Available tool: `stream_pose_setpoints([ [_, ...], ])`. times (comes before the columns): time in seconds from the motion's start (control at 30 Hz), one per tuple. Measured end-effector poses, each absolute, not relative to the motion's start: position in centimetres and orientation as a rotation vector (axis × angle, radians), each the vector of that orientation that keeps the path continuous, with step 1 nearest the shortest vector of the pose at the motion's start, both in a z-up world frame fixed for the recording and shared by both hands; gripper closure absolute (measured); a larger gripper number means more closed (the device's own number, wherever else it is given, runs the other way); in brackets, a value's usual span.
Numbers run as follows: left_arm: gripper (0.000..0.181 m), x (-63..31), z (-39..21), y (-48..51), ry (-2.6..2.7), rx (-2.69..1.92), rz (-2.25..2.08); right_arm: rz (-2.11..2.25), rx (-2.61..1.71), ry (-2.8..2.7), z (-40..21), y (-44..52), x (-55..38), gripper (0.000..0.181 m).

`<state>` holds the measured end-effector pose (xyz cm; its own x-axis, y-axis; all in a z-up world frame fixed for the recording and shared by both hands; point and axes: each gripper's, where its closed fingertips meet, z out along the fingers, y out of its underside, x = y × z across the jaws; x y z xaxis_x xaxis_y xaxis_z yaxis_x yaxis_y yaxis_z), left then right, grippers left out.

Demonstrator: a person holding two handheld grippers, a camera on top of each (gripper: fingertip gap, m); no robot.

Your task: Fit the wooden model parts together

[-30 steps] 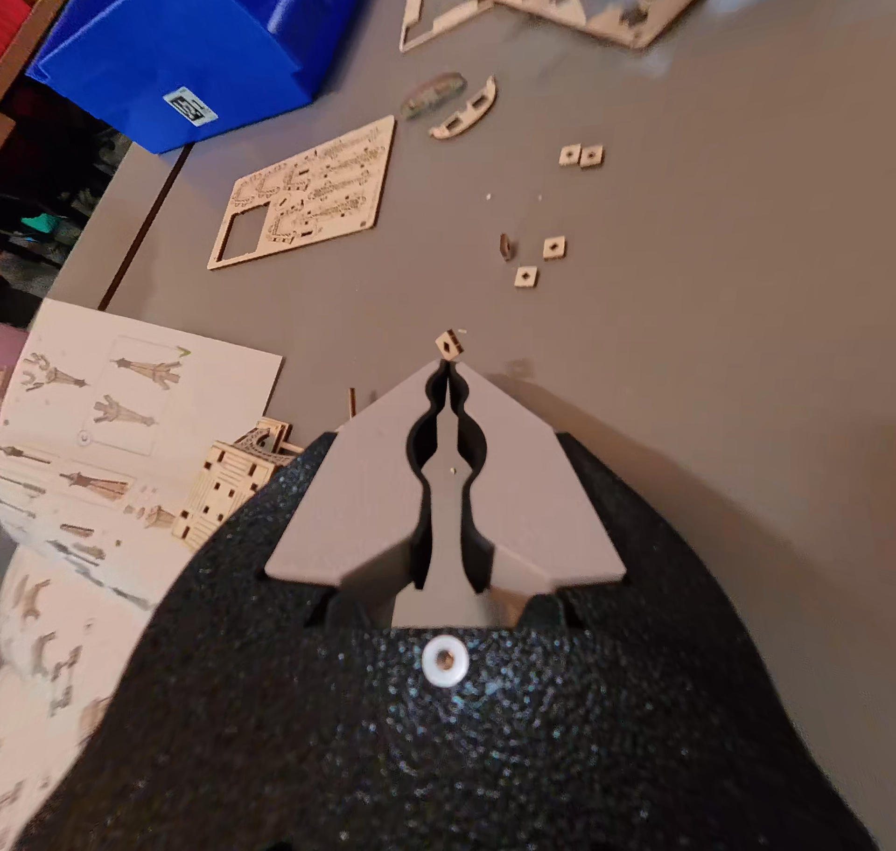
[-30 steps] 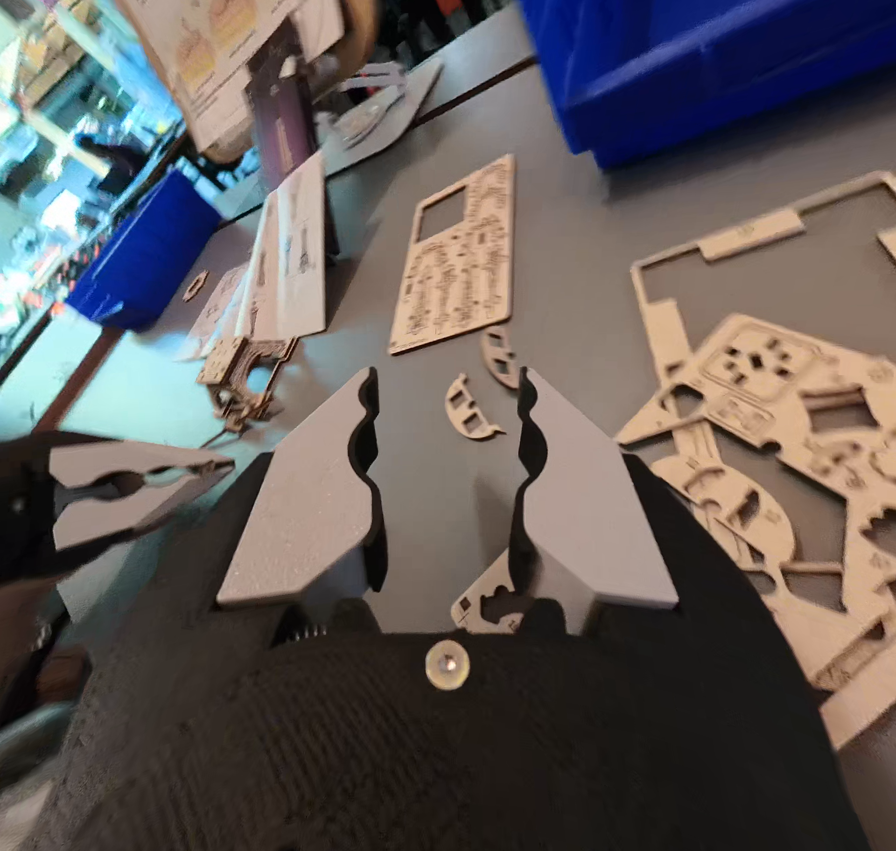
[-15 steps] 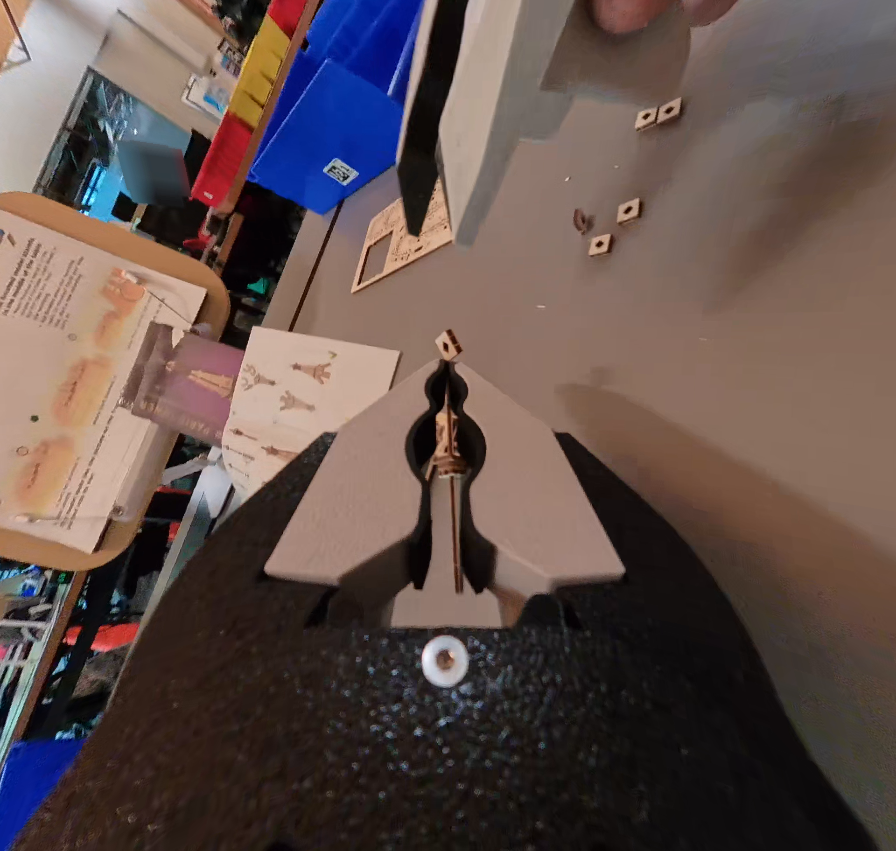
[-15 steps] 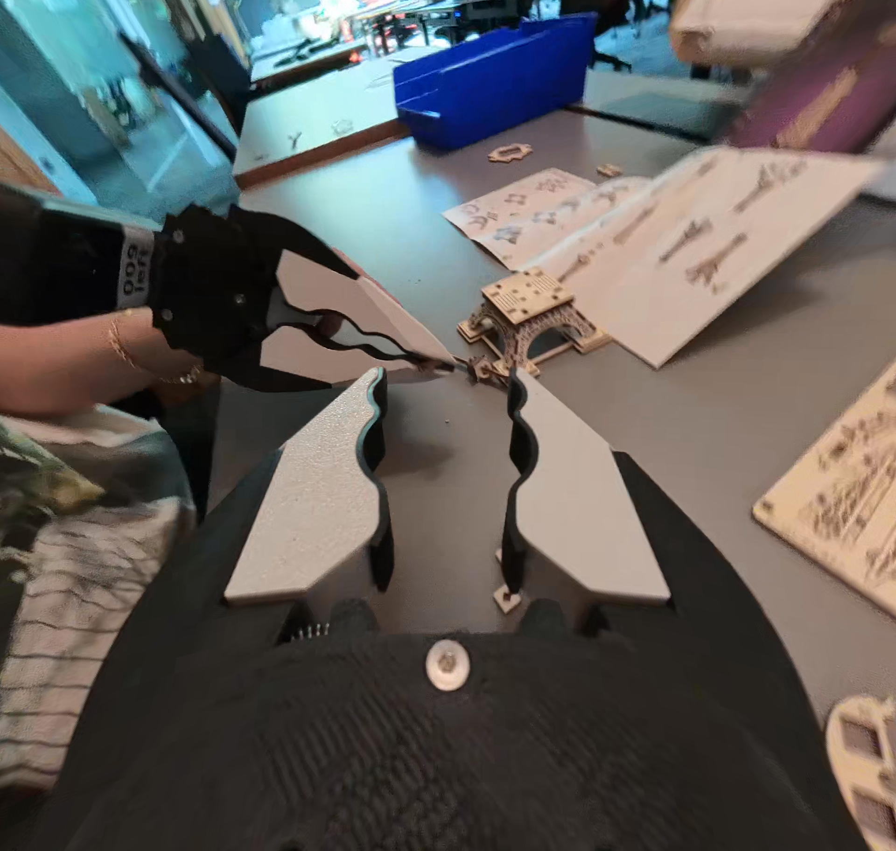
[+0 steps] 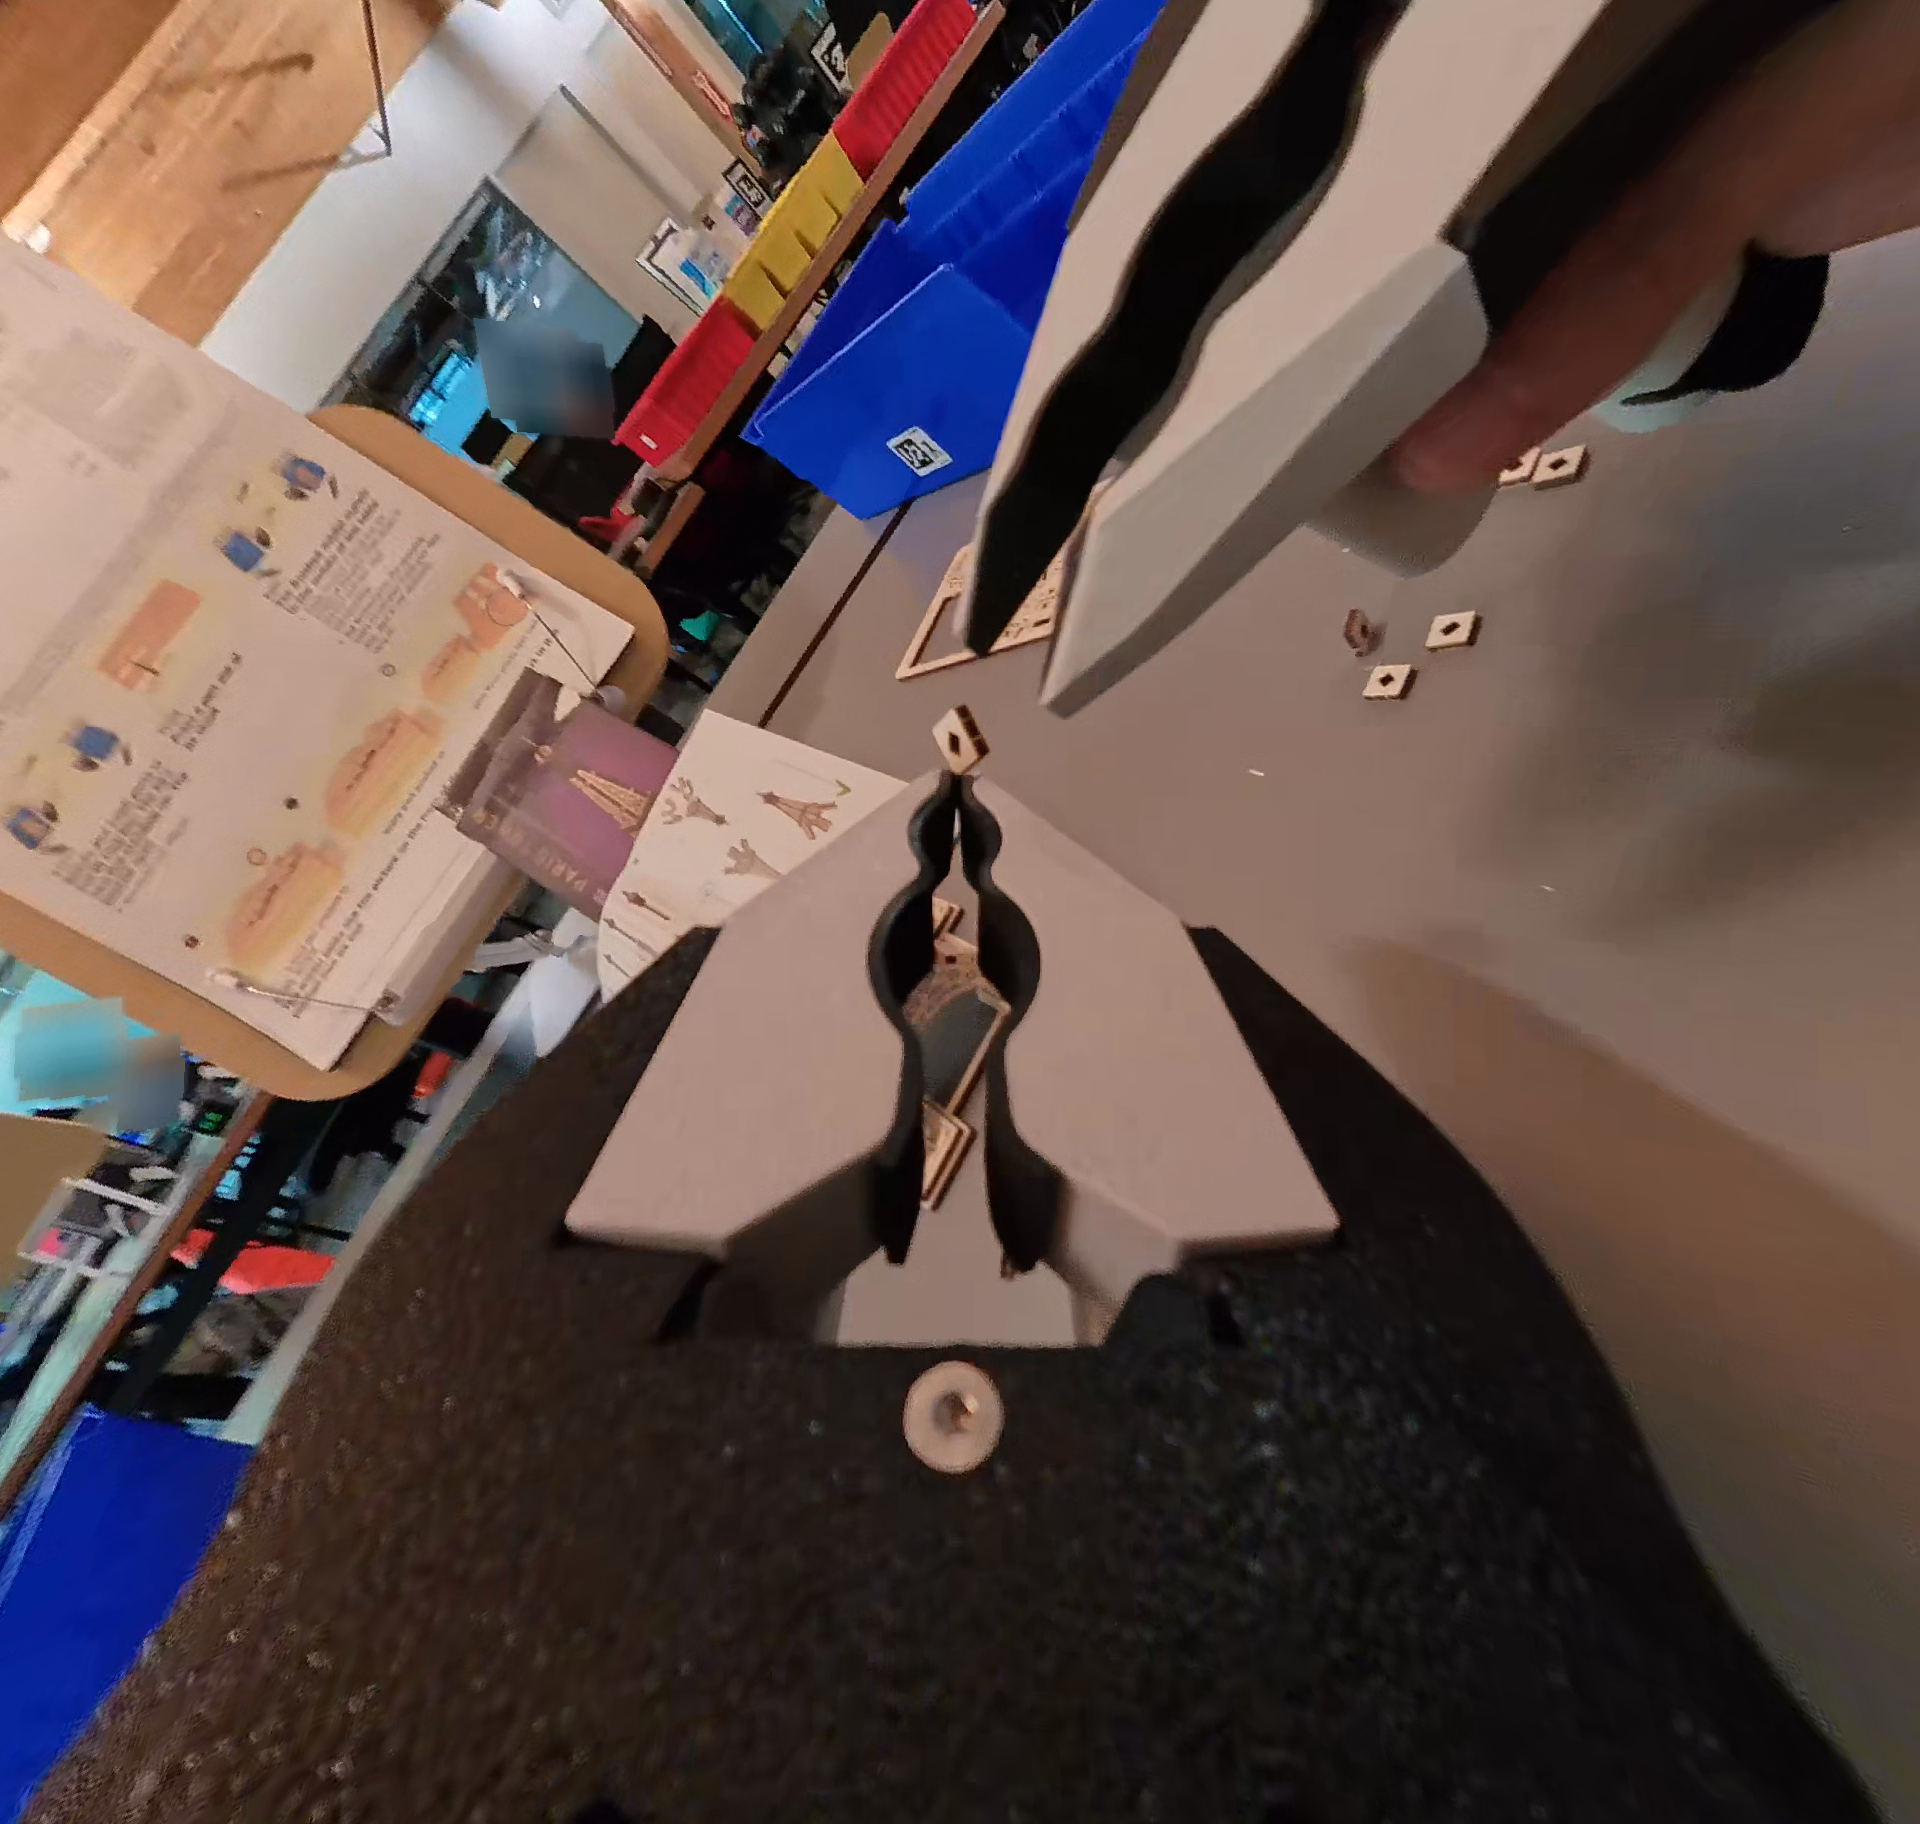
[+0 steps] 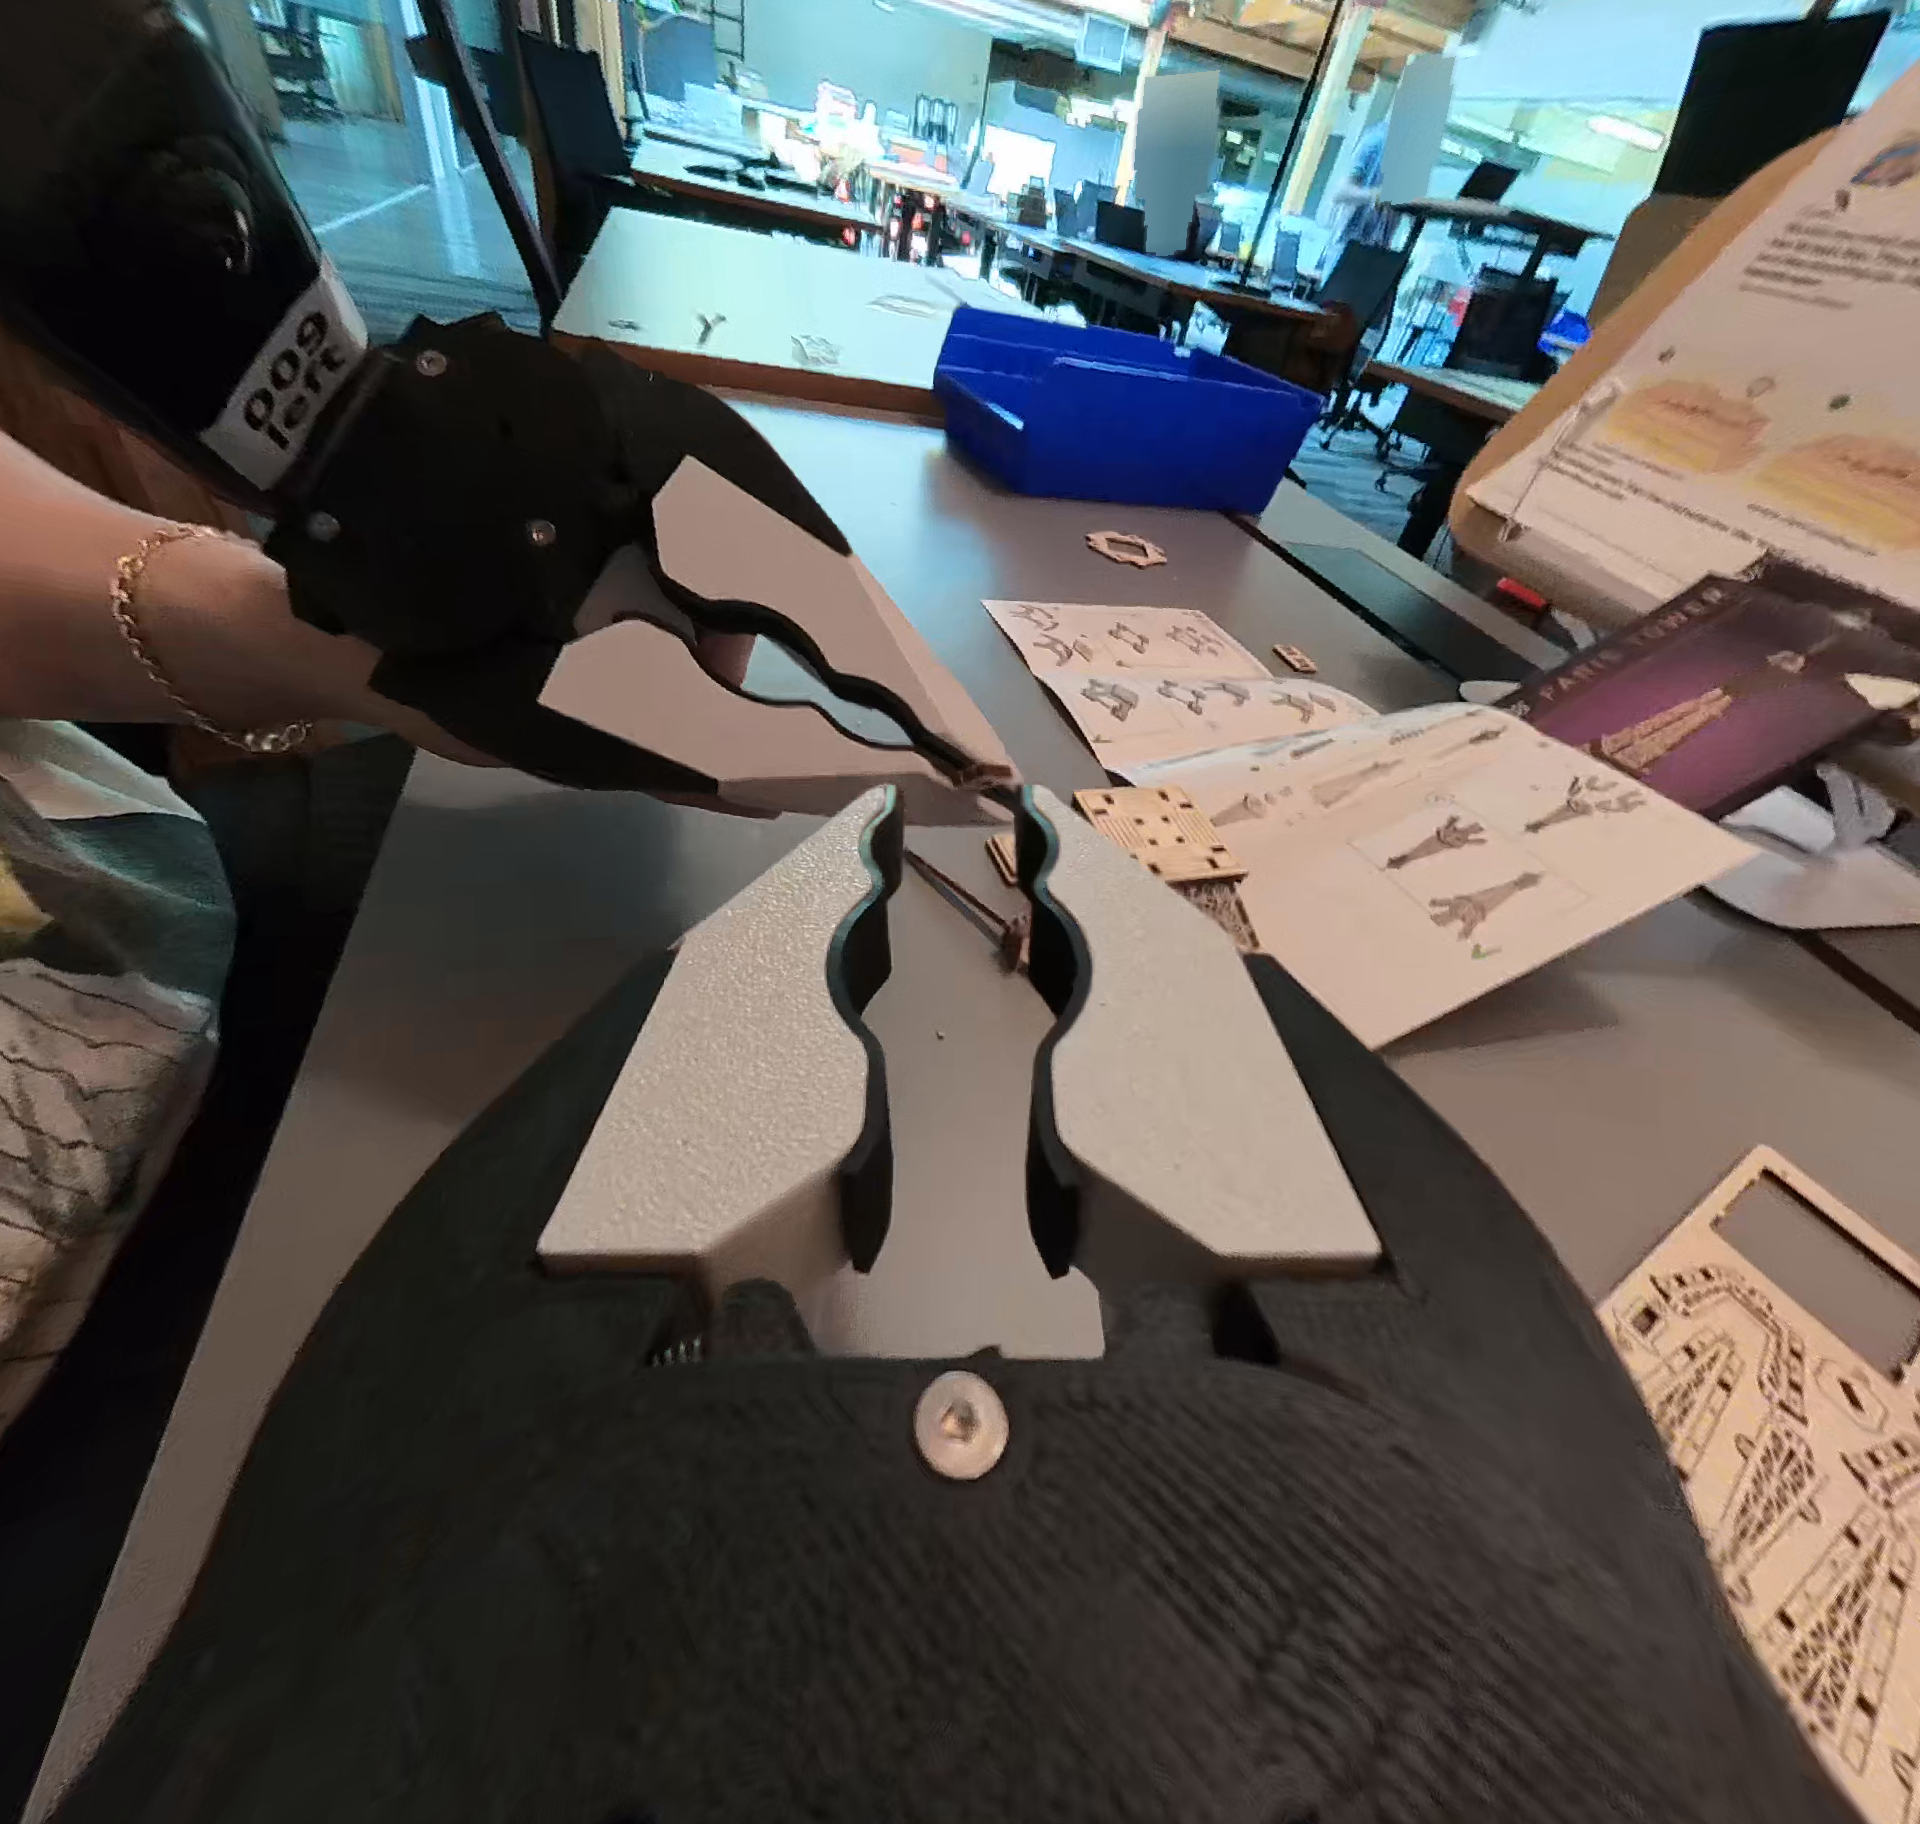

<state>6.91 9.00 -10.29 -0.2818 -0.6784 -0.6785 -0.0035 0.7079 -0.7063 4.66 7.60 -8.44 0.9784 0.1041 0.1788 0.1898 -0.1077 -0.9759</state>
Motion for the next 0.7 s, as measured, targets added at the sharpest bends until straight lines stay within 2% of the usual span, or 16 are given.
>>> stream_pose_setpoints([
  [0.3, 0.181, 6.7, -10.2, 8.0, 1.756, -0.5, -0.677, -0.115, -1.698, -0.259, -8.5, 7.9, 4.3, 0.166],
  [0.43, 0.181, 6.6, -10.3, 7.4, 1.769, -0.49, -0.702, -0.097, -1.681, -0.284, -8.3, 7.6, 4.0, 0.181],
  [0.67, 0.181, 6.8, -11.3, 7.4, 1.814, -0.531, -0.705, -0.094, -1.781, -0.278, -10.2, 6.7, 4.6, 0.18],
  [0.7, 0.181, 6.7, -11.5, 7.5, 1.826, -0.531, -0.704, -0.08, -1.819, -0.256, -10.8, 6.1, 5.0, 0.174],
])
